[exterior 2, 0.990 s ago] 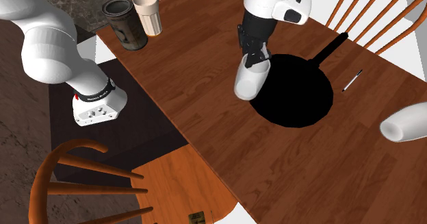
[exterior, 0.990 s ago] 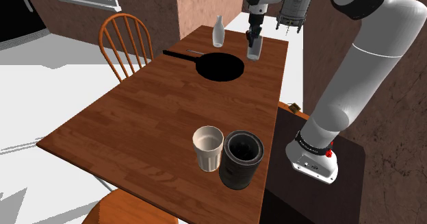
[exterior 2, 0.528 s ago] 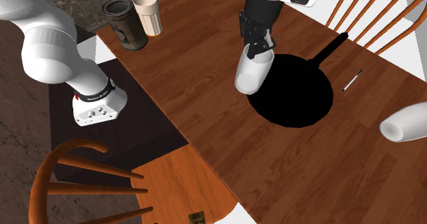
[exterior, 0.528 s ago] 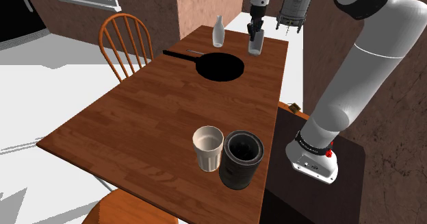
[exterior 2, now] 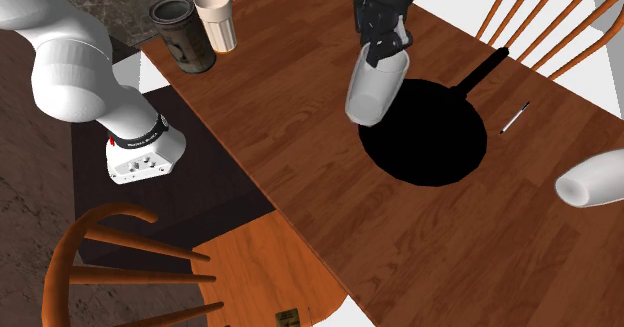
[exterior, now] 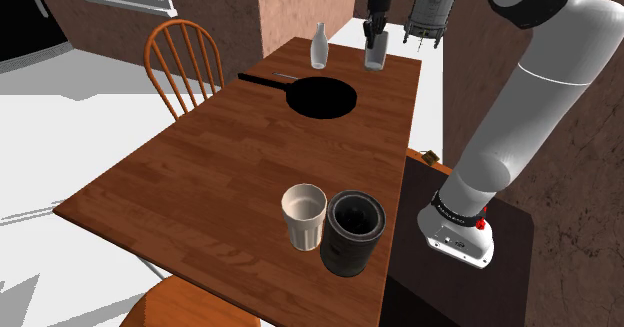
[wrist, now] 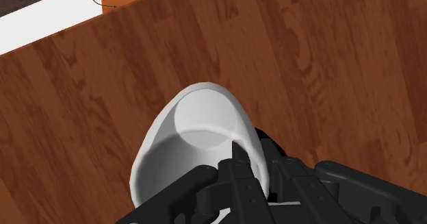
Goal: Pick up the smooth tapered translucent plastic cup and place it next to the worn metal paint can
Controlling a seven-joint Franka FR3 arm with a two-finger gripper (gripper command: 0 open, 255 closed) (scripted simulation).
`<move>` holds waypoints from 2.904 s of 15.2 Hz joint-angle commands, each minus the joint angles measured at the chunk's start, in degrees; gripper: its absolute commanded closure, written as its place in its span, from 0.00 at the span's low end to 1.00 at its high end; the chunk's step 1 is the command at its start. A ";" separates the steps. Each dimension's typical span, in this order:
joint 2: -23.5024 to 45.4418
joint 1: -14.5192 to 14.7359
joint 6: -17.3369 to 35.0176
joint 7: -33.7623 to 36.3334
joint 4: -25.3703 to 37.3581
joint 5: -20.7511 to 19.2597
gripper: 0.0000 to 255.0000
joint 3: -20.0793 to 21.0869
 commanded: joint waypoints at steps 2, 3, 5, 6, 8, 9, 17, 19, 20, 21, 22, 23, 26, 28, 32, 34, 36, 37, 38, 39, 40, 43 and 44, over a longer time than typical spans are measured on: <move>0.04 -0.06 -2.49 -0.10 2.54 0.01 1.00 -0.06; 0.11 -0.07 -3.28 -0.12 3.39 0.04 1.00 -0.07; -2.12 0.59 -3.07 1.24 1.13 -0.81 1.00 0.51; -4.32 1.20 -2.70 2.62 -1.26 -1.60 1.00 1.13; -8.53 2.20 -2.19 5.38 -5.74 -2.96 1.00 2.54; -10.56 2.61 -2.03 6.75 -7.84 -3.52 1.00 3.31; -24.97 4.93 -2.38 17.25 -21.84 -5.23 1.00 10.37; -28.14 5.47 -2.80 19.75 -24.66 -4.93 1.00 12.30; -29.66 5.74 -3.05 20.99 -25.97 -4.68 1.00 13.29; -31.13 6.03 -3.32 22.22 -27.22 -4.37 1.00 14.29; -32.57 6.35 -3.61 23.45 -28.41 -4.01 1.00 15.30; -33.97 6.68 -3.91 24.68 -29.53 -3.58 1.00 16.32; -37.88 7.81 -4.90 28.39 -32.52 -1.99 1.00 19.43; -40.25 8.65 -5.60 30.88 -34.20 -0.68 1.00 21.59; -44.35 10.59 -7.00 35.97 -36.79 2.43 1.00 26.04; -46.04 11.65 -7.65 38.57 -37.69 4.20 1.00 28.35; -47.47 12.77 -8.25 41.22 -38.34 6.06 1.00 30.71; -48.08 13.34 -8.52 42.56 -38.57 7.03 1.00 31.90; -48.62 13.89 -8.77 43.90 -38.73 8.02 1.00 33.13; -49.09 14.44 -9.00 45.25 -38.83 9.02 1.00 34.36; -49.49 14.99 -9.21 46.61 -38.86 10.03 1.00 35.61; -50.25 16.61 -9.67 50.74 -38.58 13.07 1.00 39.39; -50.36 17.11 -9.77 52.13 -38.35 14.08 1.00 40.67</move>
